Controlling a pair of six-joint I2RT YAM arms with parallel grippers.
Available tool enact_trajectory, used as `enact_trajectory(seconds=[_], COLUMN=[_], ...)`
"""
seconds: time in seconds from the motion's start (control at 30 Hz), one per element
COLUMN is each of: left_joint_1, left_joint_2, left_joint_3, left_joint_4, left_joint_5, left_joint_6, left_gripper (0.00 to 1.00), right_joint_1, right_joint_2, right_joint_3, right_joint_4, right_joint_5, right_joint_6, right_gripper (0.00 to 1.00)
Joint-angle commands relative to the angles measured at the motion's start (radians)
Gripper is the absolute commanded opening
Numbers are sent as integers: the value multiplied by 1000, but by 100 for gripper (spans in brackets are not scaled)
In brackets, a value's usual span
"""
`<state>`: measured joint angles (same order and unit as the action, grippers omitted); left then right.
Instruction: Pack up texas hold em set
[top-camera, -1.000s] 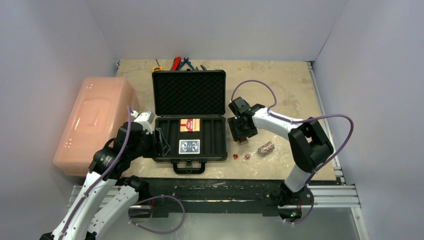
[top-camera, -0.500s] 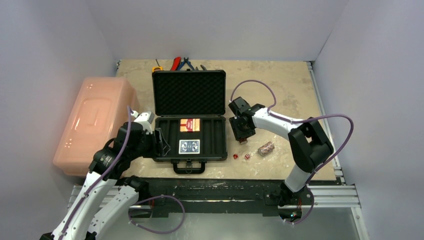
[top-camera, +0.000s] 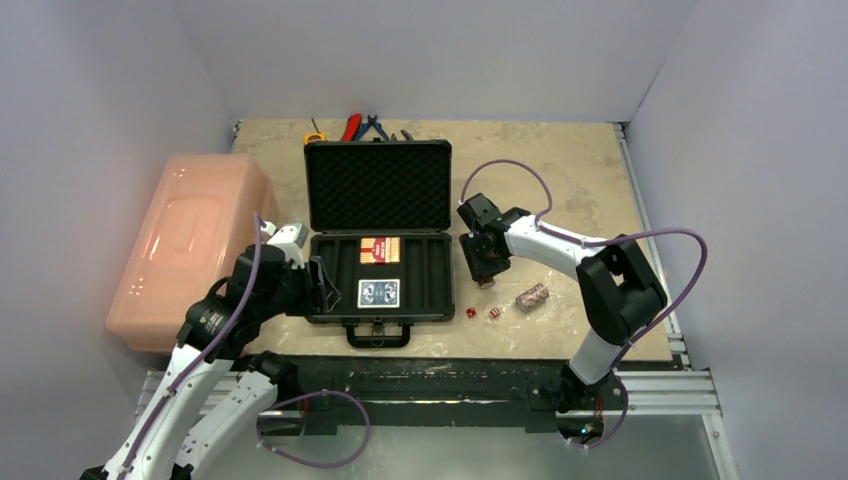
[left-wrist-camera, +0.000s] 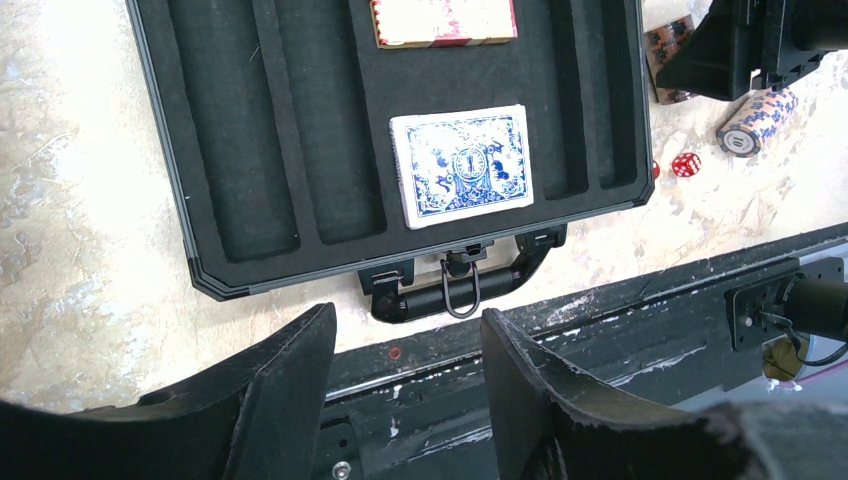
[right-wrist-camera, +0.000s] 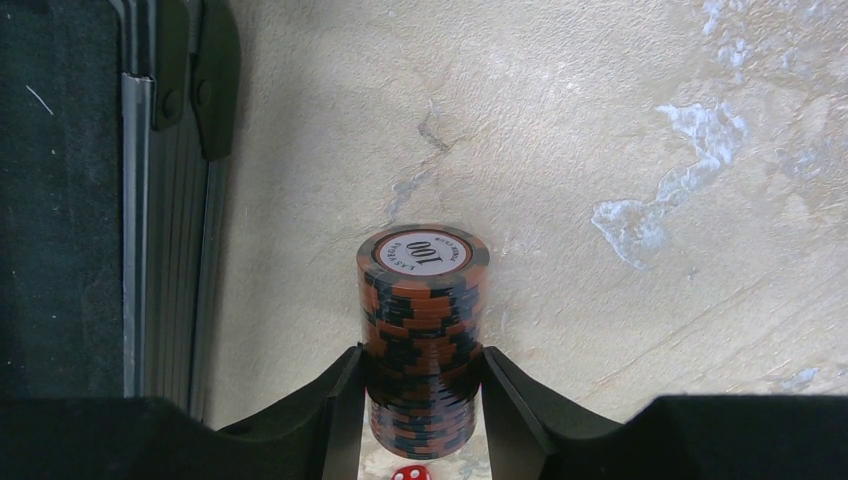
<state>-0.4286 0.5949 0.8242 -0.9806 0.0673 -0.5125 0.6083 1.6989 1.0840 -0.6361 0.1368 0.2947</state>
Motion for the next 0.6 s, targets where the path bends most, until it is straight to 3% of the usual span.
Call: enact_trajectory(seconds=[0.0,0.57], left_joint_1=[-7,-7], left_joint_2=[-7,-3], left_joint_3=[-1,-3], left_joint_4=[43,43], left_joint_5=[8,8], left_joint_6=[17,18], left_gripper=[54,55], right_joint_1=[-3,-4], right_joint_2=[-30,-122], right_joint_3=[7,159], right_joint_4=[3,-99], right_joint_5=[2,39], right_joint_6=[1,42], right_gripper=[27,15])
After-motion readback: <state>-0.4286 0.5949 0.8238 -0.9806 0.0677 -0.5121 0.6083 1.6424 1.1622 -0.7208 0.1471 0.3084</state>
